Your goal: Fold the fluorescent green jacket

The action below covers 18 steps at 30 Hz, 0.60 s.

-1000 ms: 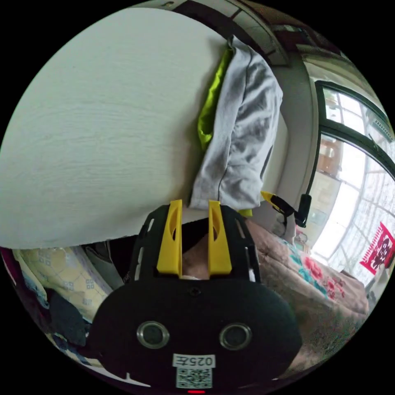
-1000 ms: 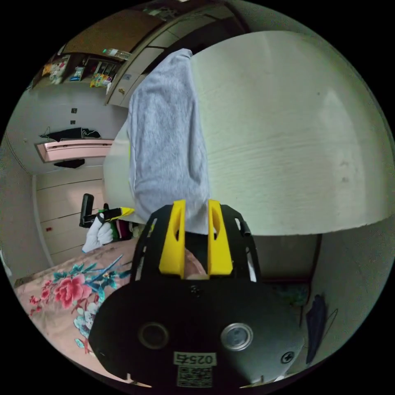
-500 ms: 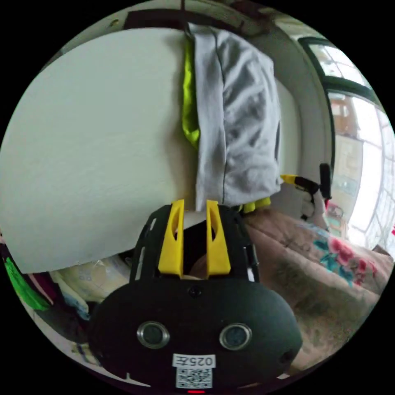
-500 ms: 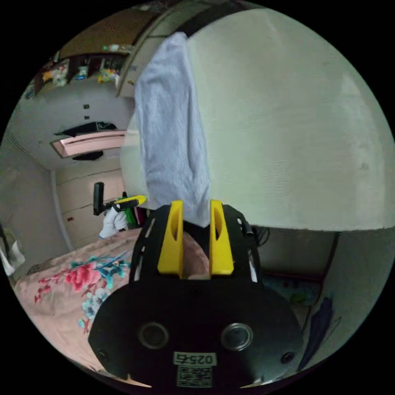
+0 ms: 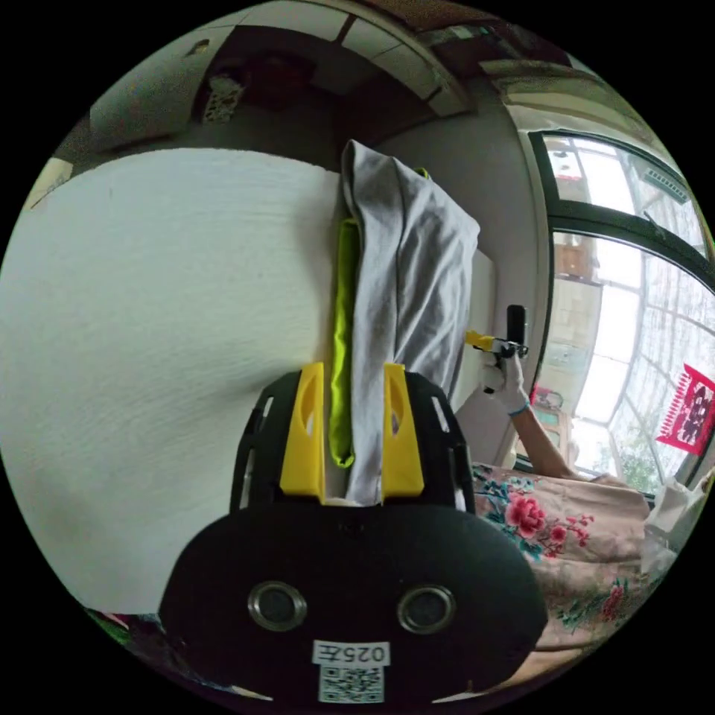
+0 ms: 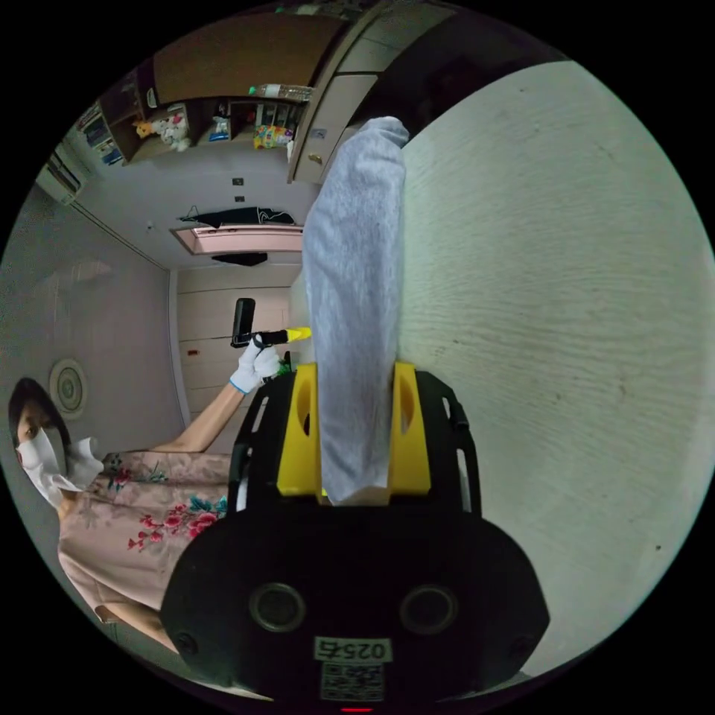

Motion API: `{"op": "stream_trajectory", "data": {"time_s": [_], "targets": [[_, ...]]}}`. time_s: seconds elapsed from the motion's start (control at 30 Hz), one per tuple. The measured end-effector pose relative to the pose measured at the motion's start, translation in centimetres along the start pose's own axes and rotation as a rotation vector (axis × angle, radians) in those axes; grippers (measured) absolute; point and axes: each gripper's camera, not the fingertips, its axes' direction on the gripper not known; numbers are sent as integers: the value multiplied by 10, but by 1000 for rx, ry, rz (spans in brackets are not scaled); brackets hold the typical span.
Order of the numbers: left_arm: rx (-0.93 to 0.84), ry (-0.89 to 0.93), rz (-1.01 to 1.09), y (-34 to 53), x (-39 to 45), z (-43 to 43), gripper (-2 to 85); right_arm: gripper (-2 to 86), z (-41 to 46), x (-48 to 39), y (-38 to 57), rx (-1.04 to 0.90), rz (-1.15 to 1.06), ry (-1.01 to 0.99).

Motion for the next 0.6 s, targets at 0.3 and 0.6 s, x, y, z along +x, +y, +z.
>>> {"op": "stream_trajectory", "data": {"time_s": [0.3,0.6], "targets": [[-63,-15,15,3,22,8,102,111,-2,13,14,34,19,-54],[-71,-74,27,21,21,22,-8,11,13,16,17,-12,40,54]]}}
